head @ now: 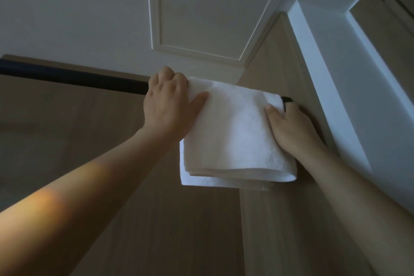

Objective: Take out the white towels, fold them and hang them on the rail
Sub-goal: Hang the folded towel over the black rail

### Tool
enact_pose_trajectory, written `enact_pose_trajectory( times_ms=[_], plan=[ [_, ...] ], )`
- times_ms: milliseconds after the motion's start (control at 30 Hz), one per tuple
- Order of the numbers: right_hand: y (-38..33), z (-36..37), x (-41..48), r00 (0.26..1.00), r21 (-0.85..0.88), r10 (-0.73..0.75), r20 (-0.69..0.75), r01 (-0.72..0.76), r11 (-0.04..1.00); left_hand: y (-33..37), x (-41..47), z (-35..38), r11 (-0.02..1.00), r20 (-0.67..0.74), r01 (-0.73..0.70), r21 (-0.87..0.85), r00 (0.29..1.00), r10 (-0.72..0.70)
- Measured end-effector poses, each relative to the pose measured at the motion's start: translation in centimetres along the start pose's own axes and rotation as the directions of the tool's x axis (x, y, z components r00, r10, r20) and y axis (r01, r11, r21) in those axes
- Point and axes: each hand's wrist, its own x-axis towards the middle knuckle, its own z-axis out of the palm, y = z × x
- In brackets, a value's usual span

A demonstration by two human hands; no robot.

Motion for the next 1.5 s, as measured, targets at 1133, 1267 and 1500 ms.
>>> enact_pose_trajectory(
  times_ms=[1133, 1267, 1500],
  plan=[
    [4.5, 3.6, -8.3, 0.975, 0.579, 0.135, 0.174, -0.212, 0.787, -3.9, -9.8, 1.5, 0.223, 0.849, 0.828, -0.515, 0.528, 0.002],
    [5.8, 3.3, -9.0, 0.932, 0.726, 0.133, 0.336, -0.346, 0.594, -3.9, -9.7, 1.5, 0.128, 0.862, 0.854, -0.504, 0.506, 0.016],
    [6.7, 3.9, -9.2, 0.949, 0.676, 0.170, 0.265, -0.309, 0.669, -4.2, -8.6, 0.7, 0.291, 0.821, 0.776, -0.560, 0.567, 0.069]
  ],
)
